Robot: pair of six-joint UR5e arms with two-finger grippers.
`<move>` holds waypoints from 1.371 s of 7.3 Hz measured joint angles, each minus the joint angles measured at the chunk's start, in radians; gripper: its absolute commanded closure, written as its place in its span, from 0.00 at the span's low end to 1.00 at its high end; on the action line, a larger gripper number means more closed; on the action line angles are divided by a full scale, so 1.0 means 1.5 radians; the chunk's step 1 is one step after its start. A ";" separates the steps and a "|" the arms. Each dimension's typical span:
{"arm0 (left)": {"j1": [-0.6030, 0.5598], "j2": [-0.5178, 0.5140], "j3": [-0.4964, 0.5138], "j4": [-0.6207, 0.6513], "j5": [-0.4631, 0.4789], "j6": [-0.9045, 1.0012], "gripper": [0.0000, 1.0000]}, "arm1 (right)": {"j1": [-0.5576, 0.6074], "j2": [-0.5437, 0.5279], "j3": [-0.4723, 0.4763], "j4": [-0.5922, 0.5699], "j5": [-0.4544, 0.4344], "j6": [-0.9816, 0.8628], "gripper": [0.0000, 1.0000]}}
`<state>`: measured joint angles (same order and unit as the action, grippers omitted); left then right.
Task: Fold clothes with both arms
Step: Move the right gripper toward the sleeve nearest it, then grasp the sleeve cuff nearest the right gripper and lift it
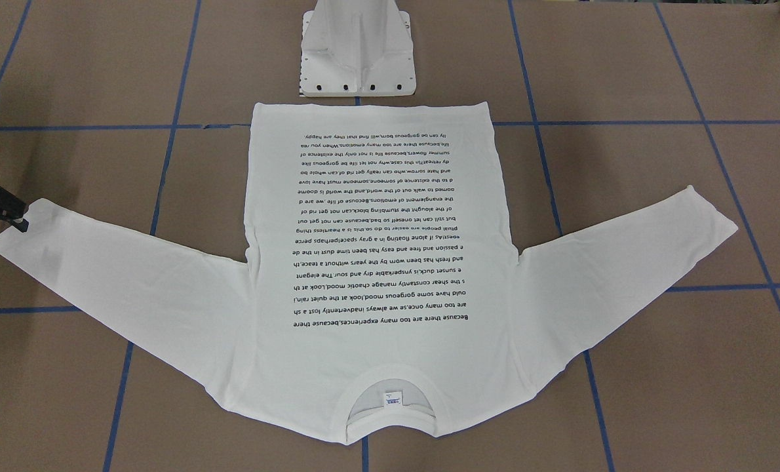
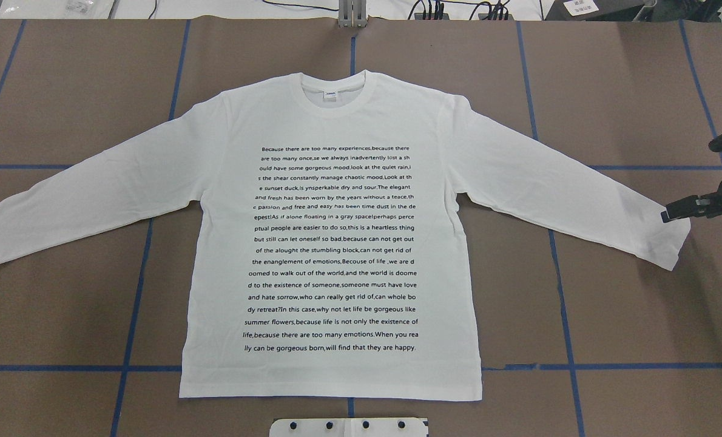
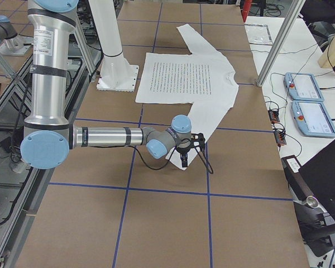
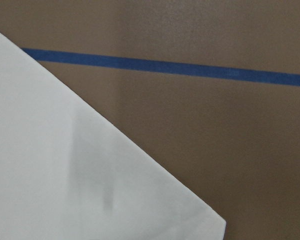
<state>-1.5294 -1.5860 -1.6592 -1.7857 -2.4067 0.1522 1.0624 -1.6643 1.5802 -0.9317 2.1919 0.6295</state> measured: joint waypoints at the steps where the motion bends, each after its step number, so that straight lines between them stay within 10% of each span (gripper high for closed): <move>1: 0.000 0.000 -0.004 0.000 -0.001 0.000 0.00 | -0.003 0.003 -0.015 0.000 -0.001 -0.004 0.02; 5: 0.000 -0.001 -0.012 0.000 -0.002 0.000 0.00 | -0.005 0.028 -0.066 -0.002 0.004 -0.008 0.16; 10: 0.000 -0.004 -0.012 0.000 -0.003 0.001 0.00 | -0.003 0.035 -0.074 -0.009 0.015 -0.008 0.86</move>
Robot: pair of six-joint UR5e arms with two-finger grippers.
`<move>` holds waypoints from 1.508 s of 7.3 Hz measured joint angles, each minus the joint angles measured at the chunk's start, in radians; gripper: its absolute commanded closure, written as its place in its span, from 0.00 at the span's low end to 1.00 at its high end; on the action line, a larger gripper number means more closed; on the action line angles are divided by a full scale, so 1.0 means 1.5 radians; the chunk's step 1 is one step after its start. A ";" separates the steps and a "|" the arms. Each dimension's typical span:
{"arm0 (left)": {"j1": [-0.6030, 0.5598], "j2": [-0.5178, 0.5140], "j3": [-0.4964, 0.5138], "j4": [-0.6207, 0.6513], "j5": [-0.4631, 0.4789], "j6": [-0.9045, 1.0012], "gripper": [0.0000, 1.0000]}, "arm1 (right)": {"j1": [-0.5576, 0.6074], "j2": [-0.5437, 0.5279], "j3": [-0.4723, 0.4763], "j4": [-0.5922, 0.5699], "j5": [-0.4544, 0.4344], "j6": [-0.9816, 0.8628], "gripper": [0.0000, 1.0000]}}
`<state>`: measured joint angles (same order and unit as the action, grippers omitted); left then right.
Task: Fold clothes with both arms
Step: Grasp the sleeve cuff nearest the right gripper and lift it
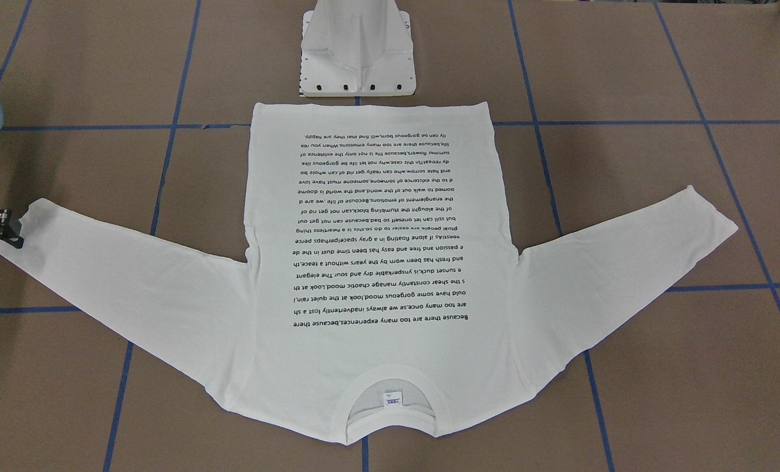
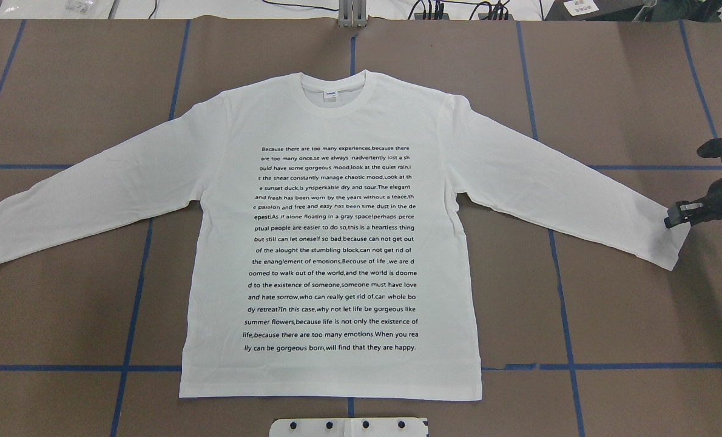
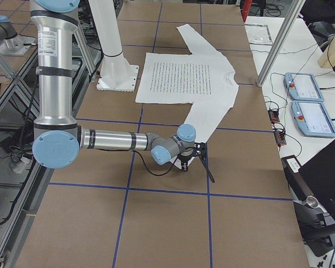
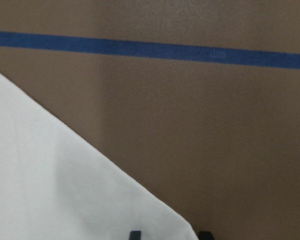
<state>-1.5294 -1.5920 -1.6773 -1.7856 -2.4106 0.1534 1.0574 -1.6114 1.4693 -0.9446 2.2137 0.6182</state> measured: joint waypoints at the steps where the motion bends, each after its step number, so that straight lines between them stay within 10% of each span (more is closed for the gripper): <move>1: 0.000 0.000 0.000 0.000 0.000 0.000 0.00 | 0.000 -0.001 0.002 0.000 0.002 0.000 0.99; 7: 0.000 -0.001 0.001 0.002 -0.001 -0.002 0.00 | 0.002 0.025 0.134 -0.021 0.079 0.079 1.00; 11: 0.000 -0.002 0.006 0.003 -0.001 -0.002 0.00 | -0.003 0.243 0.138 -0.041 0.116 0.323 1.00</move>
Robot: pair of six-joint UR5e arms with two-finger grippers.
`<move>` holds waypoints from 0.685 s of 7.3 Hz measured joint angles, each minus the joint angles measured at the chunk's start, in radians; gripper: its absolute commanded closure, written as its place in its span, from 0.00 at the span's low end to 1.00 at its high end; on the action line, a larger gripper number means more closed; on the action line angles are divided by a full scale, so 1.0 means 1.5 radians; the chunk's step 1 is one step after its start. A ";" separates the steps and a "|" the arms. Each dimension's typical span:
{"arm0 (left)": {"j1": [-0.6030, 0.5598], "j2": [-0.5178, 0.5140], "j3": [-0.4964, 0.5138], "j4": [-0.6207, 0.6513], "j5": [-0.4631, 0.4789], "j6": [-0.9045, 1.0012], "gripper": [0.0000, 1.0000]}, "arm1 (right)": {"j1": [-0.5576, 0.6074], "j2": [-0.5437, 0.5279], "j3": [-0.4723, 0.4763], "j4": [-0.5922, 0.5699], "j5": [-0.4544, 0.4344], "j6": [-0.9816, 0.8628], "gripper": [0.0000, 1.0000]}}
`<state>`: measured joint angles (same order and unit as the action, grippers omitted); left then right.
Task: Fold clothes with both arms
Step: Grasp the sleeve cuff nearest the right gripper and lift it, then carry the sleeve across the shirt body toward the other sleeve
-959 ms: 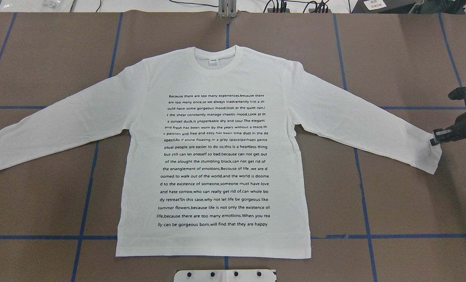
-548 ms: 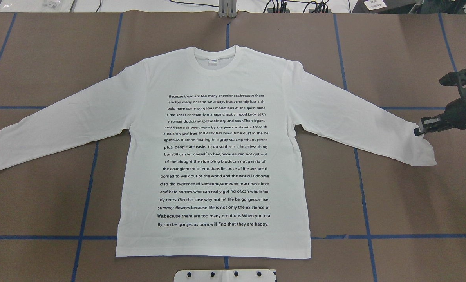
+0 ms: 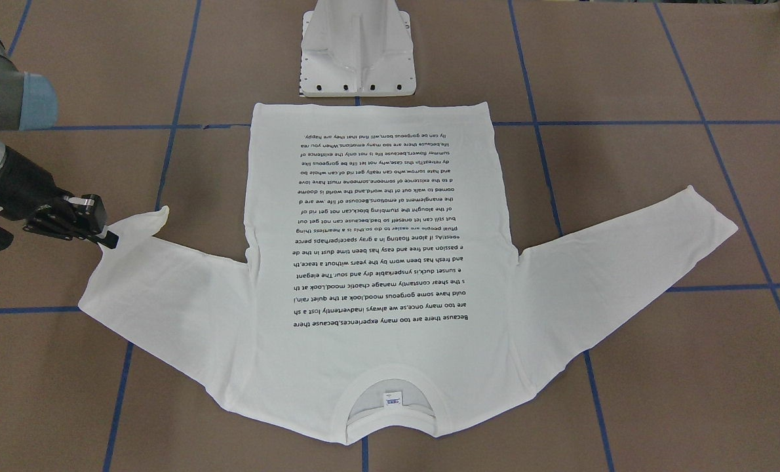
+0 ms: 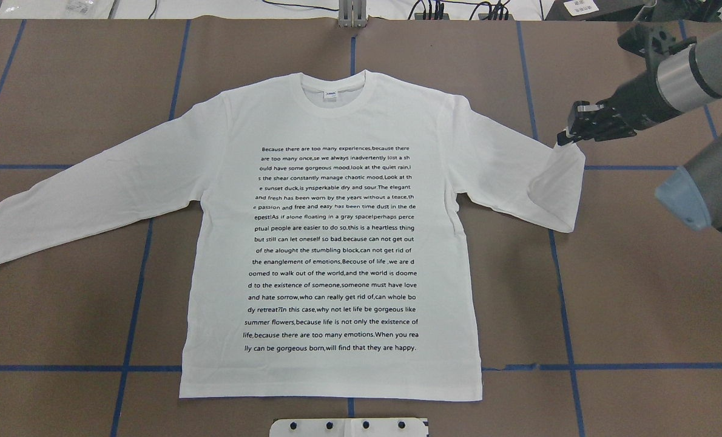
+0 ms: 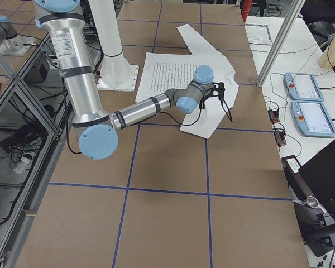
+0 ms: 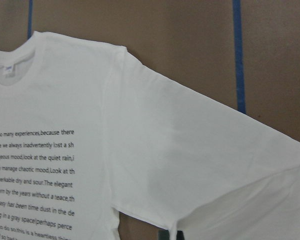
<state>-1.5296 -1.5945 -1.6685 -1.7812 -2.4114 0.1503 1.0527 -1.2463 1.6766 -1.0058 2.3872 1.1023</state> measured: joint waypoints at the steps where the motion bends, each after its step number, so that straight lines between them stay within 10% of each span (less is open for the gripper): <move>1: 0.000 0.001 0.001 0.000 0.000 0.000 0.00 | -0.005 0.073 -0.023 -0.007 -0.005 0.036 1.00; 5: -0.002 0.005 0.007 0.000 0.003 0.000 0.00 | -0.086 0.358 -0.135 -0.010 -0.081 0.085 1.00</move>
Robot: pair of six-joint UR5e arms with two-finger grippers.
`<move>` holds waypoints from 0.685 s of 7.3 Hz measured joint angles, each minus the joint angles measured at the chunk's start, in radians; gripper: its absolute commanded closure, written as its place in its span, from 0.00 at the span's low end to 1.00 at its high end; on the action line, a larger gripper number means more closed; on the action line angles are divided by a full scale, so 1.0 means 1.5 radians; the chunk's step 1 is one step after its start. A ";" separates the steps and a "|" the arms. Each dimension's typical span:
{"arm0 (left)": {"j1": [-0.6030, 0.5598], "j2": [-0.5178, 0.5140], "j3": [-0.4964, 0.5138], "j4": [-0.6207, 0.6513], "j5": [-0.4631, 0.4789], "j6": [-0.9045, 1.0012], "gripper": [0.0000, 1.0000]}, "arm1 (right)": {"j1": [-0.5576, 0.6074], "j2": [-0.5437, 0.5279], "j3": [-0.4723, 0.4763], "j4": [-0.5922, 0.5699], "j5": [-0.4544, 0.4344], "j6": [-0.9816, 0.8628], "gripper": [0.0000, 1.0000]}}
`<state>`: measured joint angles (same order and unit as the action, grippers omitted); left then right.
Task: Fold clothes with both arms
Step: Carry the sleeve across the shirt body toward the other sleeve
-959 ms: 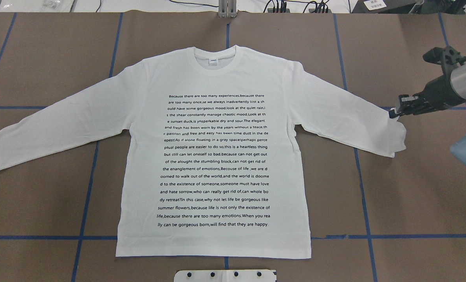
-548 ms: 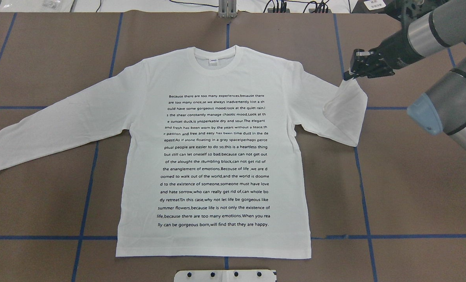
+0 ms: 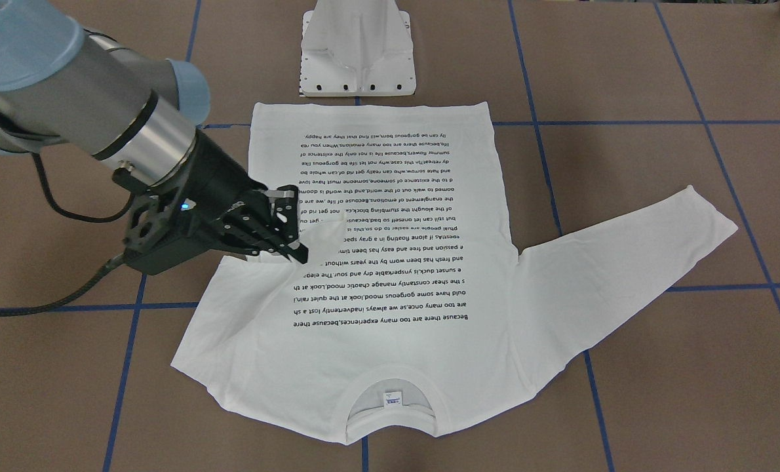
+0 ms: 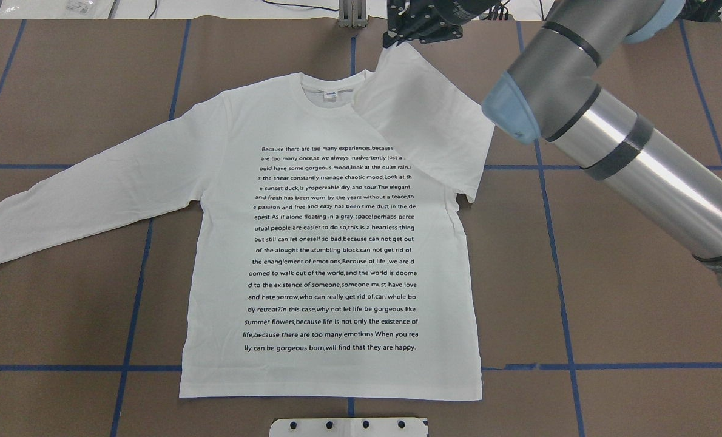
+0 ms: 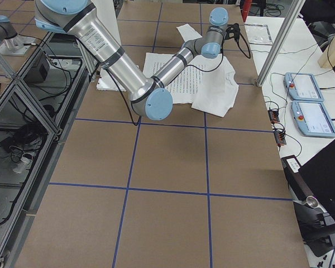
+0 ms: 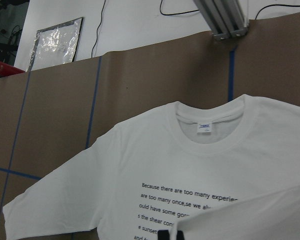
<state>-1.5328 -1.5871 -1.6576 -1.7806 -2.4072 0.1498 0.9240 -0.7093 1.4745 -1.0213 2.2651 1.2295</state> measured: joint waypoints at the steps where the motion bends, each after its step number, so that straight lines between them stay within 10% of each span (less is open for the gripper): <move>1: -0.001 0.001 0.002 0.000 0.000 0.000 0.00 | -0.040 0.045 -0.031 0.001 -0.026 0.000 1.00; 5: -0.001 0.001 0.015 0.000 -0.001 -0.006 0.00 | -0.177 0.164 -0.204 0.004 -0.189 -0.013 1.00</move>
<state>-1.5346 -1.5859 -1.6358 -1.7811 -2.4081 0.1407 0.6583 -0.4639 1.1679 -1.0153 1.9824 1.2095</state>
